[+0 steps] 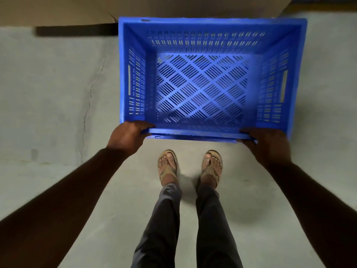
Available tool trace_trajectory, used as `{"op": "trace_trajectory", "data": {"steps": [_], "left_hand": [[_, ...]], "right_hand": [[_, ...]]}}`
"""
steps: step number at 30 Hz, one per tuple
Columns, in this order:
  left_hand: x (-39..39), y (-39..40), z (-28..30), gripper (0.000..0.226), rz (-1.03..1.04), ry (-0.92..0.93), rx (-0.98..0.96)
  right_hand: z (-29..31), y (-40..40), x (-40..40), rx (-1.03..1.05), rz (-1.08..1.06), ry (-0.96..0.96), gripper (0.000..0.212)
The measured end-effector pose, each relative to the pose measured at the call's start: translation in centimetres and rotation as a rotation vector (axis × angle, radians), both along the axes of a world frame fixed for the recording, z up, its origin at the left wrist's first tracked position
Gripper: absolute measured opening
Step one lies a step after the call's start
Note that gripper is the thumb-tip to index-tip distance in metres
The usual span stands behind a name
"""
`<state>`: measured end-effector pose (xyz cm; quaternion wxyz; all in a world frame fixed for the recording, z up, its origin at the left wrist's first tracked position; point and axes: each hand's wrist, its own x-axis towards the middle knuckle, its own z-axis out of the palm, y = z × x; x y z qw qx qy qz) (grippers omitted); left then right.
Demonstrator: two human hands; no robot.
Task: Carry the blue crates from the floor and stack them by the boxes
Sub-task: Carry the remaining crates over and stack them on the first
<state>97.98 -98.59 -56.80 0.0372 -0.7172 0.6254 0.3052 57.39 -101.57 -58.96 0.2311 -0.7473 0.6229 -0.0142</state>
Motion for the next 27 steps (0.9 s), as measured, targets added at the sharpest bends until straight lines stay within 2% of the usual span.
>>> {"op": "trace_trajectory", "data": {"steps": [3, 6, 8, 12, 14, 16, 17, 19, 22, 27], "left_hand": [[0.0, -1.2, -0.2, 0.027, 0.011, -0.029, -0.073], [1.0, -2.9, -0.5, 0.026, -0.030, -0.024, 0.004], [1.4, -3.4, -0.1, 0.028, -0.085, -0.034, 0.024], [0.9, -2.4, 0.5, 0.030, -0.160, -0.141, -0.043], [1.1, -1.3, 0.0, 0.036, -0.209, -0.153, 0.007], [1.6, 0.1, -0.5, 0.038, -0.261, -0.156, 0.014], [1.8, 0.5, -0.8, 0.037, -0.262, -0.167, -0.006], [2.1, 0.1, -1.2, 0.033, -0.213, -0.169, -0.062], [2.6, -1.2, -1.2, 0.029, -0.161, -0.067, -0.086], [3.6, -1.7, -1.2, 0.029, -0.174, 0.116, -0.070]], "right_hand": [[-0.1, -1.2, -0.5, -0.012, -0.052, 0.104, 0.046], [0.8, -2.7, 0.9, -0.120, -0.047, 0.049, 0.031], [1.0, -3.1, 1.3, -0.091, -0.112, -0.006, 0.030], [-1.0, -3.0, 0.8, 0.166, -0.098, 0.091, 0.035], [-1.7, -2.9, 1.1, 0.436, 0.001, 0.192, 0.050], [-2.1, -1.9, 1.4, 0.544, 0.099, 0.252, 0.055], [-2.2, -1.4, 1.5, 0.503, 0.115, 0.269, 0.052], [-1.9, -0.2, 1.5, 0.258, 0.053, 0.180, 0.041], [0.4, 1.3, 0.8, -0.038, -0.043, 0.076, 0.040], [2.0, 1.5, 0.7, -0.078, -0.021, 0.076, 0.040]]}}
